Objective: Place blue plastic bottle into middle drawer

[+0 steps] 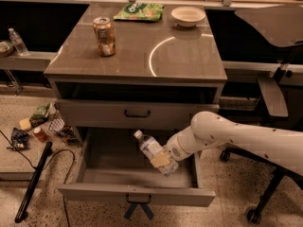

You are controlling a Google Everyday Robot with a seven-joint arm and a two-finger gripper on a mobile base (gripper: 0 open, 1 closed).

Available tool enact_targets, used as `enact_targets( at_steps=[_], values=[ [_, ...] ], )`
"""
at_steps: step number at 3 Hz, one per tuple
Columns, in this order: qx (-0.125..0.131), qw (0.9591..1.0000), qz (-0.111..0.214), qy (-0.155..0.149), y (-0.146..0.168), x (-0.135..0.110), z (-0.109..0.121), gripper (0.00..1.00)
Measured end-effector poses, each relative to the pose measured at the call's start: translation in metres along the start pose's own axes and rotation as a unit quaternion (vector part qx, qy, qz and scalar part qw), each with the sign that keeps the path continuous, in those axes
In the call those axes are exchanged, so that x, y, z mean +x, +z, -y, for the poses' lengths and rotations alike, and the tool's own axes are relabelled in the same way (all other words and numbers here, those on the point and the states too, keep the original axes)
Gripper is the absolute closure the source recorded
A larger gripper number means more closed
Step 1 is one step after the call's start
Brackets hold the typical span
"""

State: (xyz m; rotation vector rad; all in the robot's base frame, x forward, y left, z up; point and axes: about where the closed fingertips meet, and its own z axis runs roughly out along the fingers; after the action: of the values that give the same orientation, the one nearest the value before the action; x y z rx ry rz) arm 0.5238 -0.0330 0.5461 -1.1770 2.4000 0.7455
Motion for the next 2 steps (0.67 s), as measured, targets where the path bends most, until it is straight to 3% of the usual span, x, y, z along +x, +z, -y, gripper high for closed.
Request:
enact_targets(
  at_steps=[1, 2],
  values=[
    [0.053, 0.9964, -0.017, -0.064, 0.024, -0.003, 0.002, 1.00],
    [0.092, 0.9870, -0.061, -0.117, 0.069, 0.015, 0.012, 0.76]
  ],
)
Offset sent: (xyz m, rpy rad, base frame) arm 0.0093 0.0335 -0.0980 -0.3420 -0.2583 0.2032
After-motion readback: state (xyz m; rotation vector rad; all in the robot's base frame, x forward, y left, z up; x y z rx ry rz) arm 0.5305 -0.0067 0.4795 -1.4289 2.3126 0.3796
